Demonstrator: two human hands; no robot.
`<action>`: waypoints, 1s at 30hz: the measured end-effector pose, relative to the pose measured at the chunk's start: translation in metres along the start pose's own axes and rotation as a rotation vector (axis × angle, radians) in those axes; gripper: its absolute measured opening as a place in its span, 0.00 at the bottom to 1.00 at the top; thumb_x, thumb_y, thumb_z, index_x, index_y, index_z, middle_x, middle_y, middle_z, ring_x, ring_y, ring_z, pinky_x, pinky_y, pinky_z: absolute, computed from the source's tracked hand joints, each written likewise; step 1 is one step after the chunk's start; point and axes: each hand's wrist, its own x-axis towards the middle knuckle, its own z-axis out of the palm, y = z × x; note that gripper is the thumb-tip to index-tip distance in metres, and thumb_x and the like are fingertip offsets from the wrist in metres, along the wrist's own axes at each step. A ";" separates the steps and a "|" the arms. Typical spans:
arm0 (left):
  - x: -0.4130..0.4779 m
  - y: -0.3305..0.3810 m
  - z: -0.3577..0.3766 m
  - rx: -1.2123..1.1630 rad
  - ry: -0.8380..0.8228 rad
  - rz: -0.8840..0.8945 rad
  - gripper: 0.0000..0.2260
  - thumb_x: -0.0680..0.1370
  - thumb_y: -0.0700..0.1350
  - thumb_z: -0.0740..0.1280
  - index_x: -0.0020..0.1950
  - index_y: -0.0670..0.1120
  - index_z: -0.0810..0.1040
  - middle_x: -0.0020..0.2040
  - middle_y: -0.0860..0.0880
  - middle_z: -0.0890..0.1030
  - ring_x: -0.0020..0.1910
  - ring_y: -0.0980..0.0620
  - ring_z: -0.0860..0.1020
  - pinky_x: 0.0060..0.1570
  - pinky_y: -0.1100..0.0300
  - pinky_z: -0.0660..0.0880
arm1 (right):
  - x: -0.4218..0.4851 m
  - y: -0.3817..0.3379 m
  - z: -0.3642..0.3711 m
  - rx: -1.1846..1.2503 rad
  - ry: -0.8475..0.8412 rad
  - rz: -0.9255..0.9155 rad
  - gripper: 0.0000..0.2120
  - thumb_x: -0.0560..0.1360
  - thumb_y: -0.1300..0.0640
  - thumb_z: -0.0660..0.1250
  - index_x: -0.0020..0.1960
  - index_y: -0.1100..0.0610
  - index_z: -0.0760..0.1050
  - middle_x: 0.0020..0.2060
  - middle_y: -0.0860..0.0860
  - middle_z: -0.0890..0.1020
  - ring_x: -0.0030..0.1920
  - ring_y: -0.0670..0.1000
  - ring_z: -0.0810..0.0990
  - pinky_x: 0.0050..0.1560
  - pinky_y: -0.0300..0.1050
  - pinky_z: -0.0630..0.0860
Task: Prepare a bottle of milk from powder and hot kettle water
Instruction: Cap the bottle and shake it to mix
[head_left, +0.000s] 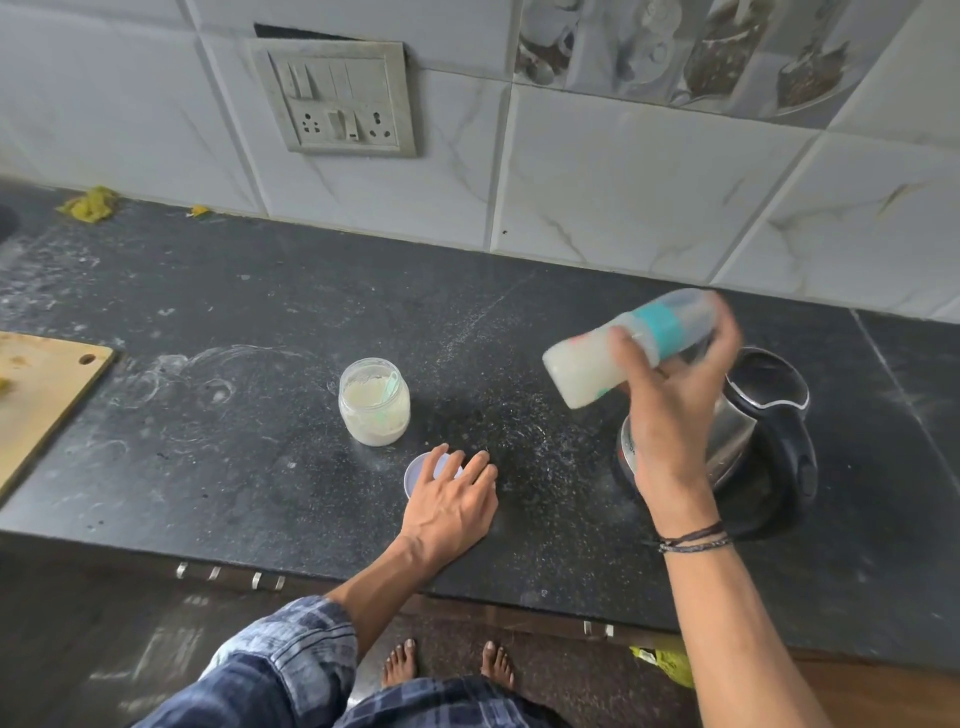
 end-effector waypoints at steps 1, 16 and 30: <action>0.001 0.001 0.000 0.002 0.004 -0.002 0.06 0.80 0.46 0.66 0.51 0.47 0.81 0.56 0.50 0.82 0.48 0.45 0.81 0.66 0.42 0.72 | -0.001 -0.003 0.002 0.055 0.070 -0.018 0.43 0.72 0.55 0.82 0.77 0.52 0.59 0.66 0.47 0.78 0.57 0.45 0.84 0.55 0.55 0.84; -0.001 0.000 0.002 -0.002 0.011 -0.003 0.06 0.80 0.47 0.66 0.51 0.47 0.81 0.56 0.50 0.82 0.48 0.45 0.80 0.66 0.43 0.71 | -0.001 0.002 -0.003 -0.070 -0.052 -0.080 0.43 0.73 0.59 0.80 0.78 0.55 0.57 0.65 0.52 0.77 0.56 0.47 0.84 0.55 0.48 0.83; -0.002 -0.001 0.006 -0.015 -0.006 -0.012 0.08 0.81 0.47 0.64 0.52 0.47 0.81 0.58 0.50 0.82 0.49 0.45 0.80 0.66 0.43 0.70 | -0.005 -0.006 0.011 -0.016 -0.010 -0.126 0.41 0.73 0.55 0.80 0.76 0.49 0.57 0.68 0.55 0.75 0.58 0.47 0.83 0.56 0.49 0.82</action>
